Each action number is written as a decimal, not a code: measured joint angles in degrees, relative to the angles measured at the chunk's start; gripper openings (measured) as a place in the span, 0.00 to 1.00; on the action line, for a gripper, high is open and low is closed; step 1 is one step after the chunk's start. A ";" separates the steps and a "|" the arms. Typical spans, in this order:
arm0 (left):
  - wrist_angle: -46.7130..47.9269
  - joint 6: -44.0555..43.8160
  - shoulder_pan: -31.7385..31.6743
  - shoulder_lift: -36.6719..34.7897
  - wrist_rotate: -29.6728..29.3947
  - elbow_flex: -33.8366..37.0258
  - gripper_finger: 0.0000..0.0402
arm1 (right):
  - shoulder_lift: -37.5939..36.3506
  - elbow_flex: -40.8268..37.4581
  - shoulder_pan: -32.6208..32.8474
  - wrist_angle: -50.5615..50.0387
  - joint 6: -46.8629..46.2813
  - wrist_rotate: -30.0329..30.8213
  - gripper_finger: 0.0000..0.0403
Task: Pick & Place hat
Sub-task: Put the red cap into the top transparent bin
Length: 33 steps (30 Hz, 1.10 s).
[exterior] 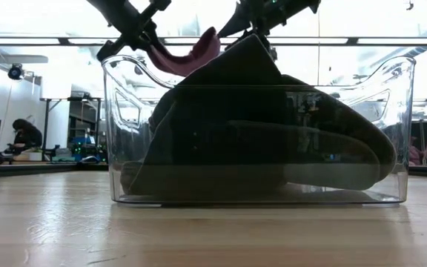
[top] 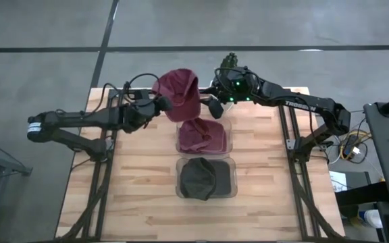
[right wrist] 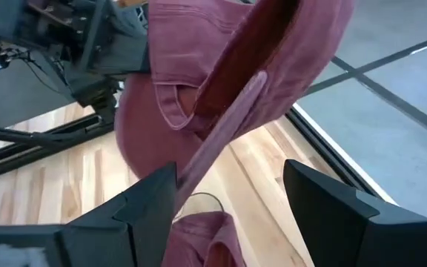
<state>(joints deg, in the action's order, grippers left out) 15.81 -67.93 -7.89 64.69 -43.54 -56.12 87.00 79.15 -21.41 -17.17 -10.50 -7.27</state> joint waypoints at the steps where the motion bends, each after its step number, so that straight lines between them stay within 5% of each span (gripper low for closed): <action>1: -0.52 0.32 0.22 0.00 -0.01 0.00 0.02 | 0.00 -0.04 -0.04 0.06 -0.02 -0.02 0.60; 20: -7.71 1.92 2.49 2.62 0.41 -0.05 0.02 | 0.28 -0.11 0.16 3.92 -5.62 -0.06 0.52; 33: -10.62 2.44 3.14 2.71 0.58 -0.11 0.03 | 0.28 -0.17 0.40 0.96 -4.39 4.59 0.05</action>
<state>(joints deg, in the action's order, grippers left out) 5.19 -65.49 -4.75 67.40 -42.96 -56.22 87.29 78.98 -21.01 -16.20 -14.89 -2.68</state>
